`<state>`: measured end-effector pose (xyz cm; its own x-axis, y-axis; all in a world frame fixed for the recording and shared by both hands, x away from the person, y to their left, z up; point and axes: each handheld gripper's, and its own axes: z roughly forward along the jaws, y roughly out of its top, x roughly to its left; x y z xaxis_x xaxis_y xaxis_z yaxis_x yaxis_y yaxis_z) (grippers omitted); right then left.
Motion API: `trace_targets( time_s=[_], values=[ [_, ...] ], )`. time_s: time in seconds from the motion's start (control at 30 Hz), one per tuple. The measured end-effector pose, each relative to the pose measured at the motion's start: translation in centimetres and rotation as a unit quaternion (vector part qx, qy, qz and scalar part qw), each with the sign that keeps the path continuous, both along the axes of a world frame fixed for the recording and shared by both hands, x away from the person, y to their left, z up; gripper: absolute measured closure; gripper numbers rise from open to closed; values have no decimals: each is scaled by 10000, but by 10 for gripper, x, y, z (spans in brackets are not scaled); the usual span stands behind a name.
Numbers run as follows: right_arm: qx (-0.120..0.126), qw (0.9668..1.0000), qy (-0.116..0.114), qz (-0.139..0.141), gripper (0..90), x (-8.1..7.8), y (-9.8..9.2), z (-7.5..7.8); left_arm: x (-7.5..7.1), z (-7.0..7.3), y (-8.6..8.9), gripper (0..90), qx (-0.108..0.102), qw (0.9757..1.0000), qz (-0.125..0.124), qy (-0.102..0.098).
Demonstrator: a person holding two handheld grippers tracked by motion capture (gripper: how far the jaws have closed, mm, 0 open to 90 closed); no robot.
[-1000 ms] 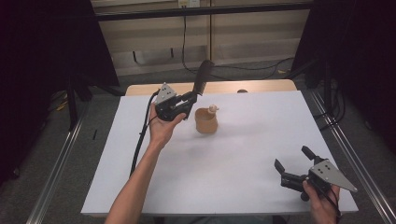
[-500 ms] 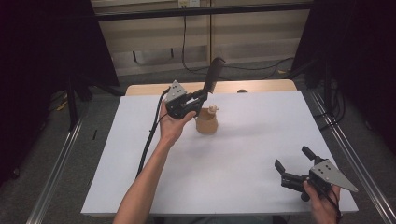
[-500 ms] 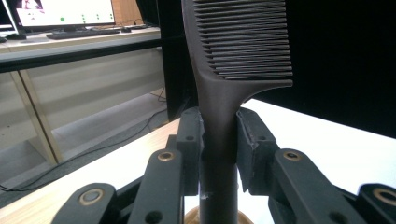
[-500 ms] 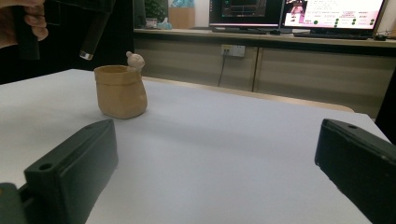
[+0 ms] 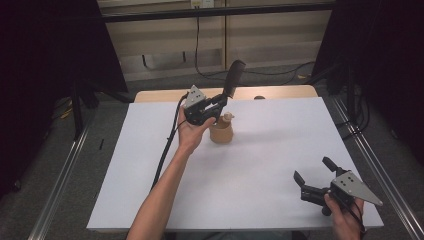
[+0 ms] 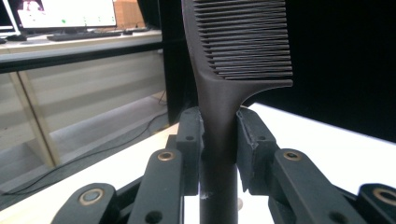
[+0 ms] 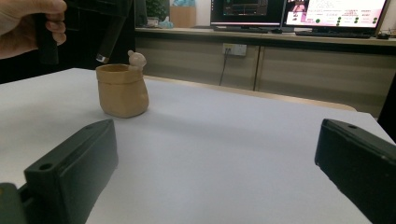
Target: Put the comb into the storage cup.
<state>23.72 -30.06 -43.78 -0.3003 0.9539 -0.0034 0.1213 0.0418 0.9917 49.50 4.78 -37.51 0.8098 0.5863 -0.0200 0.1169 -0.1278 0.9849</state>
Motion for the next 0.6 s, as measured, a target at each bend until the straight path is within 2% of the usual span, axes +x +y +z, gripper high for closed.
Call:
trace_targets(
  time_s=[0.2, 0.27, 0.3, 0.4, 0.43, 0.6],
  values=[
    [3, 10000, 8, -12, 0, 0, -1, 0, 3, -9, -2, 729, 27, 10000, -4, 48],
    [7, 10000, 14, -2, 0, 0, -1, 0, 4, -13, -3, 729, -49, 9999, -2, 100],
    [15, 10000, 11, 0, 0, 0, -1, 0, 5, -15, -2, 729, 19, 10000, -1, 95],
    [5, 10000, 13, 8, 0, -1, -1, 0, 4, -21, -1, 729, 33, 9998, 66, 157],
    [6, 10000, 14, 8, 0, -1, -1, 0, 5, -22, -1, 729, 81, 9999, 90, 120],
    [2, 10000, 25, 12, 0, 0, -1, -1, 5, -27, 3, 729, 15, 9997, 76, 218]
  ],
)
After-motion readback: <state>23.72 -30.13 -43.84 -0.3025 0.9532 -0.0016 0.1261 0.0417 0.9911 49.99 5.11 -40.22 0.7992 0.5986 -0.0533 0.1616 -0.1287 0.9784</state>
